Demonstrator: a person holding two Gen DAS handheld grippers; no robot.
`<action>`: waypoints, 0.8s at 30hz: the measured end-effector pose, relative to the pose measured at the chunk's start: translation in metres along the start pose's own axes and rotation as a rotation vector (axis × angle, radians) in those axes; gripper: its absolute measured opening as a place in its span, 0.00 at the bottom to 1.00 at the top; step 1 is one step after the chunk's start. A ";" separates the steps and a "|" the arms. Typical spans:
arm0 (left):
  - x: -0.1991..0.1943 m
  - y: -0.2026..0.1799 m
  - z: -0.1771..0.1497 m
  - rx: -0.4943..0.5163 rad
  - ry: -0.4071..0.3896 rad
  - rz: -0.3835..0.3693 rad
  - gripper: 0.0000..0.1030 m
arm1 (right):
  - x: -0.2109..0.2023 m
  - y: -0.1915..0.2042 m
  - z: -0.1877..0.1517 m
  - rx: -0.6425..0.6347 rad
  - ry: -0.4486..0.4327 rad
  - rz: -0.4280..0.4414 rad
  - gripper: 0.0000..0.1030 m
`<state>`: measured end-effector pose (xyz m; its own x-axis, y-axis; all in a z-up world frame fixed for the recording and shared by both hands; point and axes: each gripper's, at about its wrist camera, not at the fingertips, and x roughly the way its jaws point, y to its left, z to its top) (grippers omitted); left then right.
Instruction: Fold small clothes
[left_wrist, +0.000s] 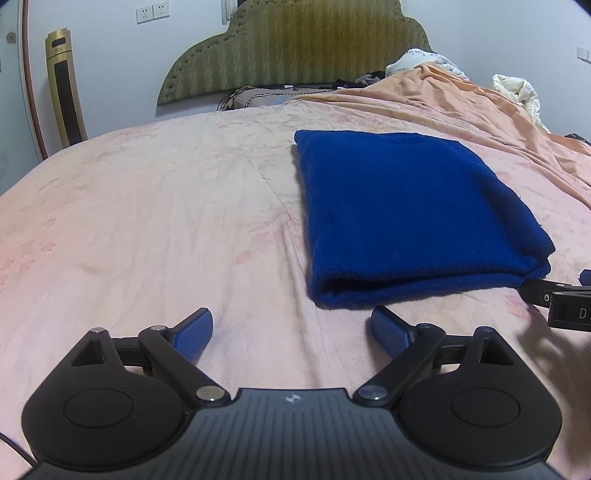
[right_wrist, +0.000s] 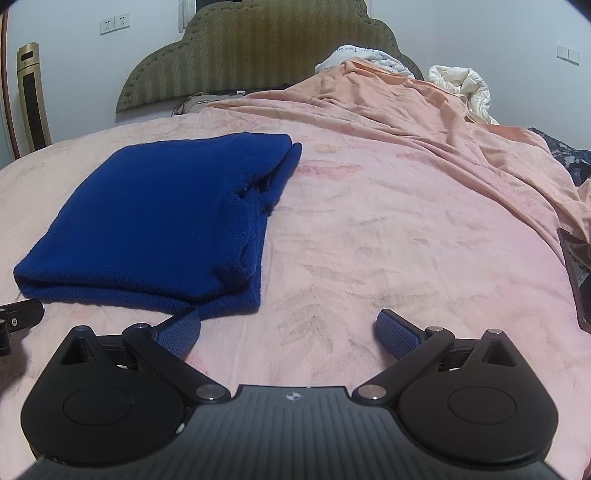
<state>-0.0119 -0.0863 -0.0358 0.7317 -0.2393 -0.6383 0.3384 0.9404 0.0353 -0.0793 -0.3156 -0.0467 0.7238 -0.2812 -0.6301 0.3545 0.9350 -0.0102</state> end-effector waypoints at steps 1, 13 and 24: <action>0.000 0.000 0.000 0.001 0.001 0.000 0.93 | 0.000 0.000 0.000 0.001 0.000 0.001 1.00; 0.001 0.000 -0.002 0.000 0.004 -0.005 0.97 | 0.000 -0.001 0.000 0.003 0.001 0.002 1.00; 0.001 0.000 -0.002 0.004 0.010 -0.010 1.00 | -0.005 0.005 -0.005 0.008 -0.001 -0.028 1.00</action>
<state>-0.0119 -0.0857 -0.0378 0.7219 -0.2463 -0.6466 0.3480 0.9370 0.0316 -0.0840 -0.3082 -0.0479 0.7142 -0.3076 -0.6287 0.3797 0.9249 -0.0213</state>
